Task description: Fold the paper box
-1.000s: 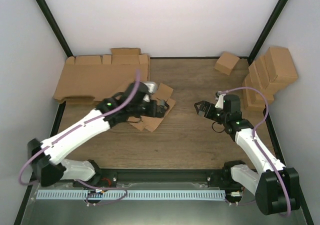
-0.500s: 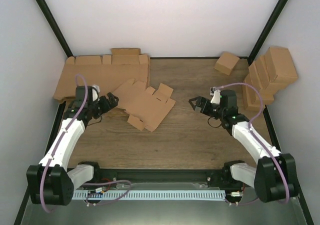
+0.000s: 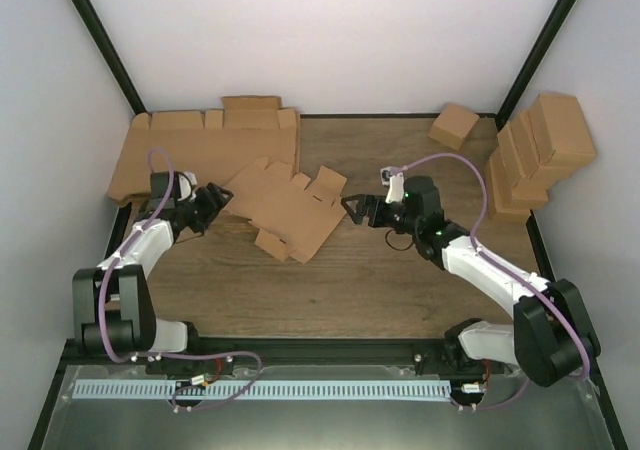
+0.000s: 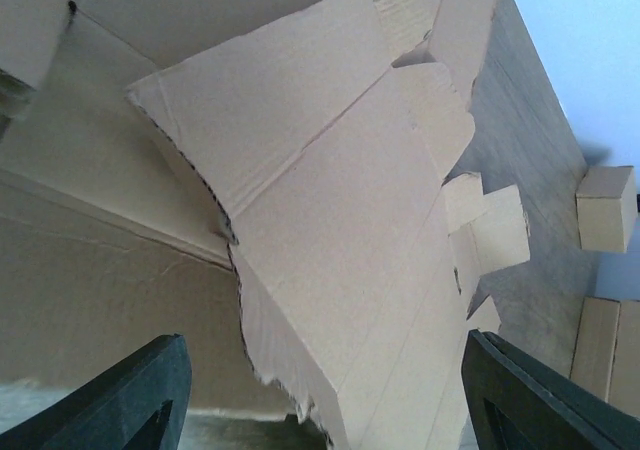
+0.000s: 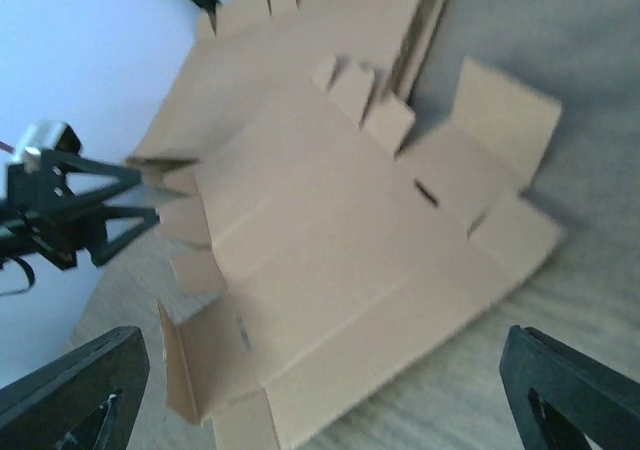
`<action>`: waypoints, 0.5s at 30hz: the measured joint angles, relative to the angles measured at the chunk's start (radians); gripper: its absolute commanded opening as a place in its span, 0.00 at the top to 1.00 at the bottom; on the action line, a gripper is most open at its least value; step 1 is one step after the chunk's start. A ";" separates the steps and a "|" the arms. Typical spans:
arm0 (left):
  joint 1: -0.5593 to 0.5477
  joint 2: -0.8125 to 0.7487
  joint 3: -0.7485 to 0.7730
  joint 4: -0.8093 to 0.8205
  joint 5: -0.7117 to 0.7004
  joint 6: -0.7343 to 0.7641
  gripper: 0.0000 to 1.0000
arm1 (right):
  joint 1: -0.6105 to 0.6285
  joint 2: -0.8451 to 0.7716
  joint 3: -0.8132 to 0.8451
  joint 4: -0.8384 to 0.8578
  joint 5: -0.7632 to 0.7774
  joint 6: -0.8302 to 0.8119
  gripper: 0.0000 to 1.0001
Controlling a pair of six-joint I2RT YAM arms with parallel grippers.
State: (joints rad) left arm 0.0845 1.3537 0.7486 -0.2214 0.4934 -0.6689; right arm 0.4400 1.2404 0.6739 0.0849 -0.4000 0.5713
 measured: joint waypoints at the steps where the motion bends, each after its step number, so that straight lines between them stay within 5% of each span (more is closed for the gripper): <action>1: 0.000 0.016 0.000 0.016 0.009 -0.012 0.25 | 0.007 -0.005 0.000 0.032 0.015 -0.016 0.00; 8: 0.000 0.090 -0.037 0.123 0.066 -0.088 0.42 | 0.010 -0.001 -0.011 0.383 0.040 -0.137 0.00; 15: -0.006 0.113 -0.076 0.161 0.107 -0.124 0.90 | 0.065 0.161 0.000 0.618 -0.042 -0.255 0.00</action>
State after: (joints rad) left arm 0.0780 1.4662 0.6731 -0.0605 0.6006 -0.7933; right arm 0.5049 1.4014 0.6739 0.7029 -0.4416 0.3161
